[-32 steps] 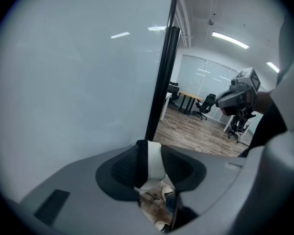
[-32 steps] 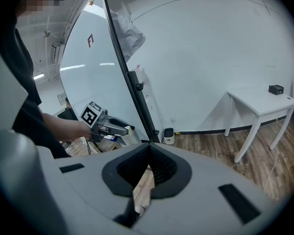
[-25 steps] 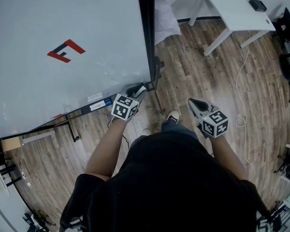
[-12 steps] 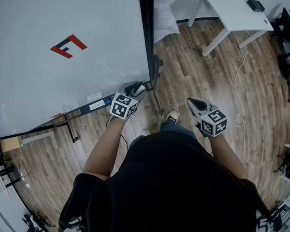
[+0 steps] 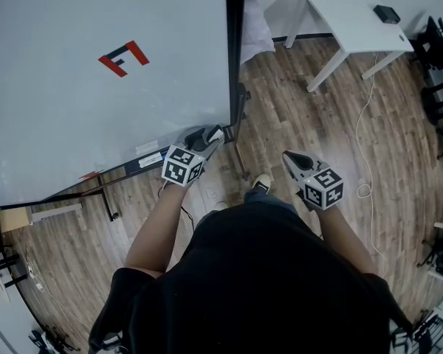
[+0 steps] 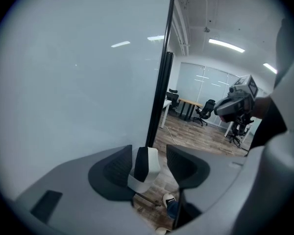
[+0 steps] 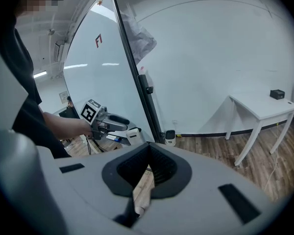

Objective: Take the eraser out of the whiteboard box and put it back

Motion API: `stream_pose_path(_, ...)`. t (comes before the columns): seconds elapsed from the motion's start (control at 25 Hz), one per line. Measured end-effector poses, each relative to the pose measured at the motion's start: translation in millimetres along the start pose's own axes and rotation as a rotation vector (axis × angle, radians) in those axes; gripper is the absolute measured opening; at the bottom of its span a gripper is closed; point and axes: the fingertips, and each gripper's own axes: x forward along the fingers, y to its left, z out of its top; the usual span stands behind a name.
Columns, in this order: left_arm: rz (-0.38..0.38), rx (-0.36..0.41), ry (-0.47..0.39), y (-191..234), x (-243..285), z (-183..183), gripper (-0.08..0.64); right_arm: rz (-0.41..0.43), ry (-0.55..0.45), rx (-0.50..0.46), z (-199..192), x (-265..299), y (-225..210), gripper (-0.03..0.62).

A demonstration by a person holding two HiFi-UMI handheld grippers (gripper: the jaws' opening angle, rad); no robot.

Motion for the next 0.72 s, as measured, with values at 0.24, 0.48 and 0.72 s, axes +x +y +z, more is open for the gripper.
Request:
stream_pose_path(0.24, 0.015, -0.005, -0.023, -2.0, -24.9, -0.3, 0.216, 0.013, -0.007, -0.020, 3.8, 0.2, 16.7, -0.005)
stream_pose_path(0.48, 0.032, -0.009, -0.034, -0.3, -49.7, -7.2, 0.216, 0.027, -0.016, -0.040, 8.3, 3.4, 34.9, -0.005)
stream_pose_path(0.72, 0.043, -0.010, -0.045, 1.6, -74.0, -20.4, 0.216, 0.036, -0.021, -0.054, 7.3, 8.8, 54.7, -0.005)
